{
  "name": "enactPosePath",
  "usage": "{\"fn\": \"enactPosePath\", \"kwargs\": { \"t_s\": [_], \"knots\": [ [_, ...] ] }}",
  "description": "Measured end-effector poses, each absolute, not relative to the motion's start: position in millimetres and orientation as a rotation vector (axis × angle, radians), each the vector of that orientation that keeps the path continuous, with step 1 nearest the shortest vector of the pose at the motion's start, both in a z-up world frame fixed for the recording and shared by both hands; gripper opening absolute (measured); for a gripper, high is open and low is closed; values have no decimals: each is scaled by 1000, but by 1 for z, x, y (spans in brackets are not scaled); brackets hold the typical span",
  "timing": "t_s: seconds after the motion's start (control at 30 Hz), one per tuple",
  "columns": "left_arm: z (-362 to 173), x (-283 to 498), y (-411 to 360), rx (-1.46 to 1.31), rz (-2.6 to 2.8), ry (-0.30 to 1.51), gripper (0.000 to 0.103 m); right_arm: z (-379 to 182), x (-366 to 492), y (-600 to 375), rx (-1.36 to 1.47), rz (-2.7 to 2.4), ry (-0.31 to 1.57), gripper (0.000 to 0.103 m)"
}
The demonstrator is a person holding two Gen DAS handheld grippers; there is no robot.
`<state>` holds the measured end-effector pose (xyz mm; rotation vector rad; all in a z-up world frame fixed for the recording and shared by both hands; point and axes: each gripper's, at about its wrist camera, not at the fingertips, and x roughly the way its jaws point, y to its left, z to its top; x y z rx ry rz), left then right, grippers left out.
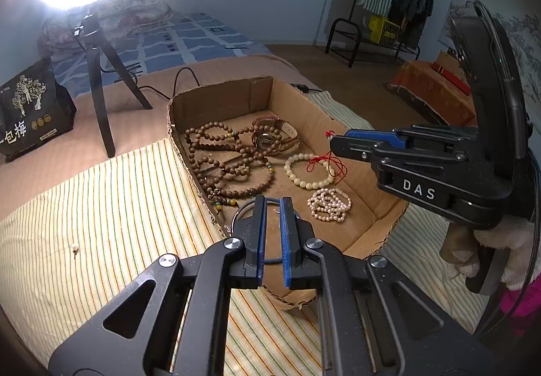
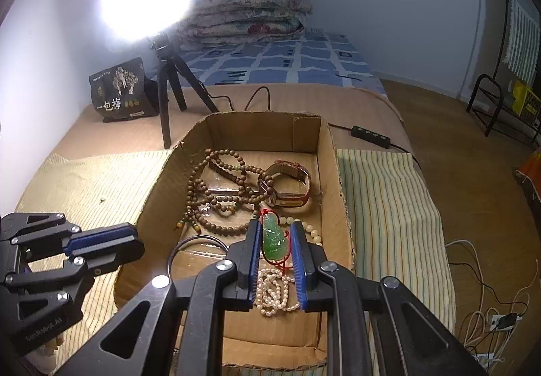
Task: Organize jewelry
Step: 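Lower the pendant into the box with the right tool while the left tool holds the earring above it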
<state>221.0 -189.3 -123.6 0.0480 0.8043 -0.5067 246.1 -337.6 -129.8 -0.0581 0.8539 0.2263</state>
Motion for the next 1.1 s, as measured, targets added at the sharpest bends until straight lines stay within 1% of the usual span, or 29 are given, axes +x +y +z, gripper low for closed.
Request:
{"fn": "enactPosePath", "kwargs": {
  "t_s": [0.2, 0.6, 0.7, 0.73, 0.77, 0.8, 0.83, 1.1],
  "knots": [
    [-122, 224, -179, 48, -488, 800, 6, -133, 246, -339, -52, 219, 854, 16],
    [-122, 245, -98, -31, -324, 792, 6, -133, 245, -338, -62, 222, 849, 16],
    [-130, 250, -79, -32, -277, 816, 7, -133, 245, -336, -63, 226, 848, 16],
    [-135, 252, -72, -35, -260, 829, 8, -133, 245, -336, -64, 227, 848, 16],
    [-139, 254, -65, -36, -242, 838, 17, -133, 245, -335, -64, 228, 847, 16],
    [-144, 255, -57, -38, -225, 843, 28, -133, 244, -334, -65, 229, 847, 16],
    [-148, 257, -49, -43, -213, 848, 31, -133, 245, -334, -65, 230, 847, 16],
    [-180, 259, -19, -10, -173, 895, 31, -133, 244, -329, -73, 238, 846, 16]
  ]
}}
